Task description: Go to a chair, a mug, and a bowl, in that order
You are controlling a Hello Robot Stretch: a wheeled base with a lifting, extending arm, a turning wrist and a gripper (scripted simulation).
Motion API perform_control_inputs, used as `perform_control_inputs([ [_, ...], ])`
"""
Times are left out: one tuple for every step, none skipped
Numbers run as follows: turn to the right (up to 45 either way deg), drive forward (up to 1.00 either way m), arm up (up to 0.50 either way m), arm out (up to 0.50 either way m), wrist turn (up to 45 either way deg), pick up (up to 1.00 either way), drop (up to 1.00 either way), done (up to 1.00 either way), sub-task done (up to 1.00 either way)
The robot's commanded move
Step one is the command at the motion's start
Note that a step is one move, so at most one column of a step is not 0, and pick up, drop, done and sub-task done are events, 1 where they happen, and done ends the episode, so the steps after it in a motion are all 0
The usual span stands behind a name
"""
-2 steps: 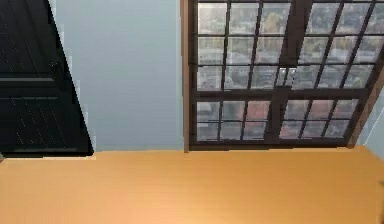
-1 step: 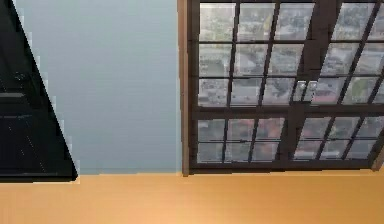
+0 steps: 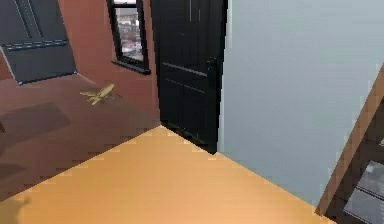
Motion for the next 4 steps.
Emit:
perform_control_inputs([
  [-9.0,0.00,0.00,0.00,0.0,0.00,0.00,0.00,0.00],
  [0.0,0.75,0.00,0.00,0.0,0.00,0.00,0.00,0.00],
  [-45.0,0.00,0.00,0.00,0.0,0.00,0.00,0.00,0.00],
  [0.0,1.00,0.00,0.00,0.0,0.00,0.00,0.00,0.00],
])
